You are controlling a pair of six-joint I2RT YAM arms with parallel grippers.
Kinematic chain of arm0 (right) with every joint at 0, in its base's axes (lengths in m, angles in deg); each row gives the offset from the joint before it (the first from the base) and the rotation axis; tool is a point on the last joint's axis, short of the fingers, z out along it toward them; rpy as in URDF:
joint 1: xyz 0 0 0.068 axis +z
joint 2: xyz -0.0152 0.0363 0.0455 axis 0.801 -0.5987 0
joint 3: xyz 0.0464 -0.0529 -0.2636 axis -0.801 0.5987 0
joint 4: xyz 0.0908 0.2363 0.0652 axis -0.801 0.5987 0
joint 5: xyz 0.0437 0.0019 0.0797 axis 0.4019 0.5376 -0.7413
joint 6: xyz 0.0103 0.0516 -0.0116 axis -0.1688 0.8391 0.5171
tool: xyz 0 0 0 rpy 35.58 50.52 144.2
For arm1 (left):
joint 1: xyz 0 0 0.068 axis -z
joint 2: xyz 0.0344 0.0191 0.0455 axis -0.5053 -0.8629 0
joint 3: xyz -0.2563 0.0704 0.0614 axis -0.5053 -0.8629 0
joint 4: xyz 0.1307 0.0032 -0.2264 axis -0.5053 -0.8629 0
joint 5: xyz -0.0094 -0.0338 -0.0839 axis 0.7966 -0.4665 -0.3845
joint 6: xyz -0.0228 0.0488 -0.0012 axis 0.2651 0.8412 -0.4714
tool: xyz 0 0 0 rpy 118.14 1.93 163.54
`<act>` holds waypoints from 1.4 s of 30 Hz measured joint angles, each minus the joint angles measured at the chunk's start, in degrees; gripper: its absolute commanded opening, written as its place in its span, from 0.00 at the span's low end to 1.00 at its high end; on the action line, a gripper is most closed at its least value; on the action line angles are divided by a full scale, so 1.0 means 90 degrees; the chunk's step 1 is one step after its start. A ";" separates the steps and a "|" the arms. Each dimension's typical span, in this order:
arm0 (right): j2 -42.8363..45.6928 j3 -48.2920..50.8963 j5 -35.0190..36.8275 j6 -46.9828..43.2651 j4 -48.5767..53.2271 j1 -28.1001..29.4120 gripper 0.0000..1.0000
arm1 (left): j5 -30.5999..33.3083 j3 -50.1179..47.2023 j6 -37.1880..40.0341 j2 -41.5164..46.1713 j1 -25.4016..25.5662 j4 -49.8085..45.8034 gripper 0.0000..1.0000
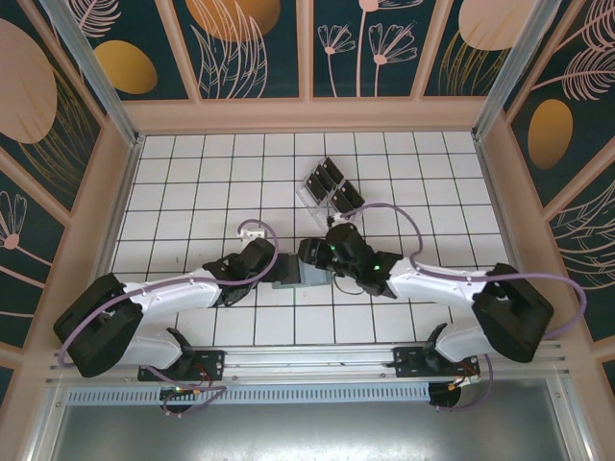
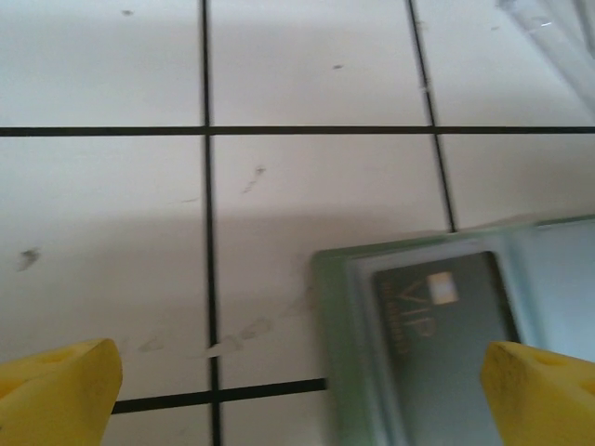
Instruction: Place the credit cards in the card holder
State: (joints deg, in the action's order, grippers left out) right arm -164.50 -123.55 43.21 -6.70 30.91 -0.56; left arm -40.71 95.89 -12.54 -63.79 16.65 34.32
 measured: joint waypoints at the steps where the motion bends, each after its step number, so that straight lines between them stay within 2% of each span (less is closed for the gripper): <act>1: 0.0112 0.0112 0.0058 0.0000 0.0058 -0.0080 0.53 | -0.0124 0.0000 -0.0002 0.0000 -0.0029 0.0107 0.99; 7: 0.0267 0.0653 0.0274 -0.0070 0.0537 -0.0440 0.53 | -0.0855 0.0000 -0.0027 -0.0007 -0.0245 0.0799 0.99; 16: -0.0228 0.0665 0.0338 -0.0248 0.0583 -0.0583 0.47 | -0.1362 -0.0129 -0.0180 -0.0289 -0.0345 0.1360 0.99; 21: -0.0340 0.0695 0.0338 -0.0325 0.0435 -0.0695 0.36 | -0.1486 -0.0182 -0.0197 -0.0469 -0.0355 0.1430 0.99; 31: -0.0481 0.0721 0.0265 -0.0440 0.0117 -0.0724 0.05 | -0.1668 -0.0206 -0.0243 -0.0784 -0.0355 0.1664 0.99; 35: -0.0546 0.0772 0.0216 -0.0396 -0.0039 -0.0721 0.00 | -0.1715 -0.0206 -0.0243 -0.0884 -0.0355 0.1722 0.99; 42: -0.0619 0.0792 0.0141 -0.0376 -0.0238 -0.0631 0.00 | -0.1734 -0.0206 -0.0243 -0.0911 -0.0355 0.1756 0.99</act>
State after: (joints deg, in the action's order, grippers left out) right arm -170.07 -116.43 44.48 -10.09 28.77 -6.24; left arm -56.31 94.03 -14.73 -71.98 13.46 50.12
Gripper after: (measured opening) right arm 0.049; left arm 0.986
